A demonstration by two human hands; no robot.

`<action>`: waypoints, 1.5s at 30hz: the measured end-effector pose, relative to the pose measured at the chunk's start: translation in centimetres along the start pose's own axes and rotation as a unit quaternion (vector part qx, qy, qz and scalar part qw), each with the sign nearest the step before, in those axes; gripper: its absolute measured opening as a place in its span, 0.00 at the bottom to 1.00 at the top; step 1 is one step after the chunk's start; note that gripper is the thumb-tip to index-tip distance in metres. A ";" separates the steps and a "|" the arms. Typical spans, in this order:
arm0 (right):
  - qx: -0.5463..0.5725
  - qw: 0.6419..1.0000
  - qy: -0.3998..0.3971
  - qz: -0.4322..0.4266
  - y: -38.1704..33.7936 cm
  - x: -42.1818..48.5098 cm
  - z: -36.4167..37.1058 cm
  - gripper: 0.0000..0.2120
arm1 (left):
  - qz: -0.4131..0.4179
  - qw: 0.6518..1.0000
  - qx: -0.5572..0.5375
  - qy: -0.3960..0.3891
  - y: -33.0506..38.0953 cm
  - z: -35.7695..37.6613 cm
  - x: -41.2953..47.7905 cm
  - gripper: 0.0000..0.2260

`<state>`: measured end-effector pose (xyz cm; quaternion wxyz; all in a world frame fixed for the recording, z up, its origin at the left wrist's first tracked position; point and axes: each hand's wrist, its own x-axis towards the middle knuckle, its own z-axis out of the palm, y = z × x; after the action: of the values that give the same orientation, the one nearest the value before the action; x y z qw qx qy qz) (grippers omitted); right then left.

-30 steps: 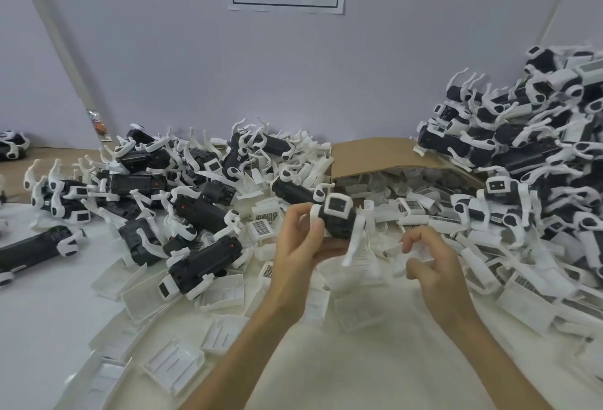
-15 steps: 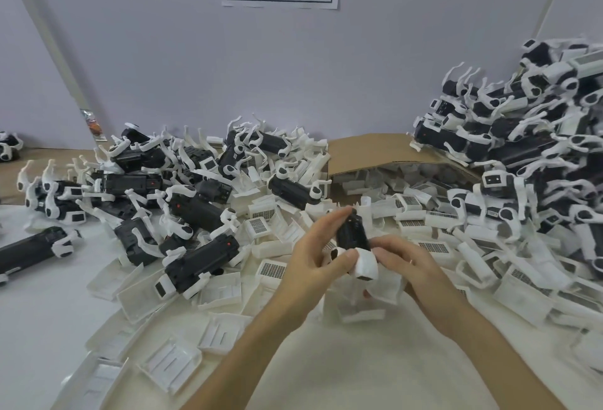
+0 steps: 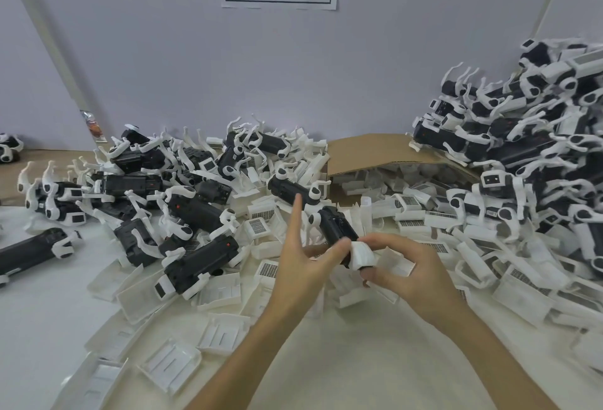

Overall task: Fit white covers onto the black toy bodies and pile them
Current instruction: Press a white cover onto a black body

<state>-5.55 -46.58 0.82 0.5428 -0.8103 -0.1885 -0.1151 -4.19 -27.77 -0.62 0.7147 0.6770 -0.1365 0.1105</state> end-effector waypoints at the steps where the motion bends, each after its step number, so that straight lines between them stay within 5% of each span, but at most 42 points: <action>1: 0.003 1.000 0.008 -0.001 0.1 0.0 -0.1 0.17 | 0.002 0.999 0.016 0.043 0.0 -0.2 0.1 0.34; 4: 0.021 0.999 0.026 -0.012 0.0 0.0 -0.4 0.18 | -0.016 0.987 0.004 0.161 -0.5 -1.4 0.9 0.14; 6: 0.057 0.998 0.033 -0.007 -0.1 -0.1 -0.7 0.18 | -0.067 0.982 -0.032 0.175 -0.4 -2.5 1.4 0.14; 12: 0.175 0.980 -0.084 0.043 0.2 -0.2 -1.2 0.29 | -0.156 0.970 -0.160 -0.095 0.4 -3.2 1.5 0.20; 15: 0.175 0.981 -0.062 0.058 0.6 0.0 -1.0 0.33 | -0.172 0.955 -0.231 -0.074 0.5 -3.1 1.5 0.28; 20: 0.185 0.979 -0.048 0.071 0.8 0.1 -0.8 0.35 | -0.134 0.953 -0.265 -0.057 0.4 -3.0 1.6 0.18; 26: 0.191 0.978 -0.049 0.070 0.6 -0.1 -0.8 0.33 | -0.140 0.944 -0.290 -0.075 0.2 -2.1 1.1 0.17; 38: 0.217 0.973 0.008 0.082 -0.1 0.0 -0.7 0.24 | -0.096 0.975 -0.192 -0.061 0.3 -1.7 0.8 0.22; 42: 0.268 0.959 0.024 0.093 -0.4 0.0 -0.4 0.18 | 0.032 0.999 0.015 -0.021 0.0 -0.5 0.3 0.36; 45: 0.280 0.954 0.011 0.103 -0.4 0.0 -0.3 0.19 | 0.126 0.962 0.243 -0.006 -0.3 0.1 -0.2 0.41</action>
<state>-5.76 -46.77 1.26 0.7586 -0.6399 -0.1225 -0.0102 -4.22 -27.84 -0.99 0.5086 0.8080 -0.1941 0.2255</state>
